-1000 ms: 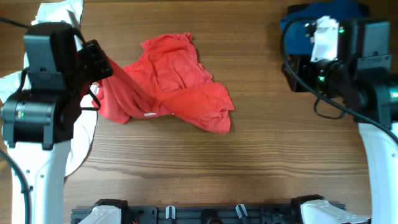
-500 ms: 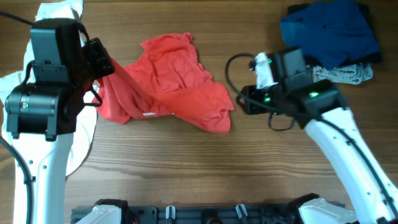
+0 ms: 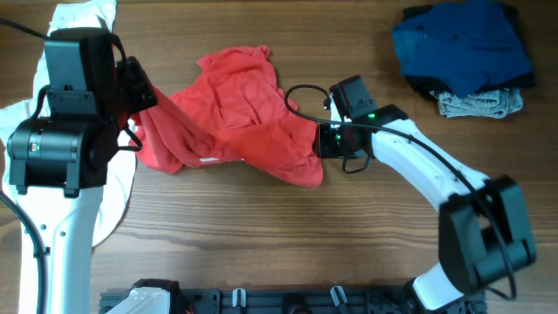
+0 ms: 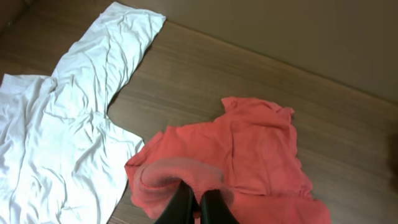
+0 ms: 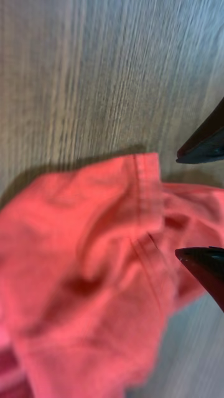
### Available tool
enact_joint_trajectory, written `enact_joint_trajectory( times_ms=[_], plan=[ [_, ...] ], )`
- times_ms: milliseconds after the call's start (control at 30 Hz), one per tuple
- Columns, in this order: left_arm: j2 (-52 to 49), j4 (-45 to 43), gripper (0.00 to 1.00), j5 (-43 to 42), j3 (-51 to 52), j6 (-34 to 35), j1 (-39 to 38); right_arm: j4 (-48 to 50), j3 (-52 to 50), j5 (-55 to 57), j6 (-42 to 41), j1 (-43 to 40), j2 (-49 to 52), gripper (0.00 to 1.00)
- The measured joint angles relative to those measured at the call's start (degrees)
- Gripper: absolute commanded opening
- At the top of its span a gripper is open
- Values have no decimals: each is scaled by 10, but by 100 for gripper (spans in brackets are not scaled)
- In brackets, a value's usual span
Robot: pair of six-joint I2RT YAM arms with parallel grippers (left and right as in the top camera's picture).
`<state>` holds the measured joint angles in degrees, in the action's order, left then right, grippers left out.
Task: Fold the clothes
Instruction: 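Reach the right gripper to the T-shirt's right side and grasp it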
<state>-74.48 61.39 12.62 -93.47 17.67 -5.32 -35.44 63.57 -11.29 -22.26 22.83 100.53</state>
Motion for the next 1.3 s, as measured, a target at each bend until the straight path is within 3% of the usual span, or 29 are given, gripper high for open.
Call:
enact_joint_trajectory(
  times_ms=[333,533,733,933,1100,1300],
  plan=[
    [0,3,4,4,0,0,0,43,-2,13,-105,0,33,50],
    [0,15,4,4,0,0,0,42,-2,25,-129,0,63,55],
    [0,17,4,4,0,0,0,47,-2,35,-137,0,65,53],
    [0,26,4,4,0,0,0,61,-2,21,-141,0,65,33],
    [0,28,4,4,0,0,0,62,-2,13,-139,-1,66,26],
    [0,28,4,4,0,0,0,83,-2,10,-134,-2,66,4]
  ],
)
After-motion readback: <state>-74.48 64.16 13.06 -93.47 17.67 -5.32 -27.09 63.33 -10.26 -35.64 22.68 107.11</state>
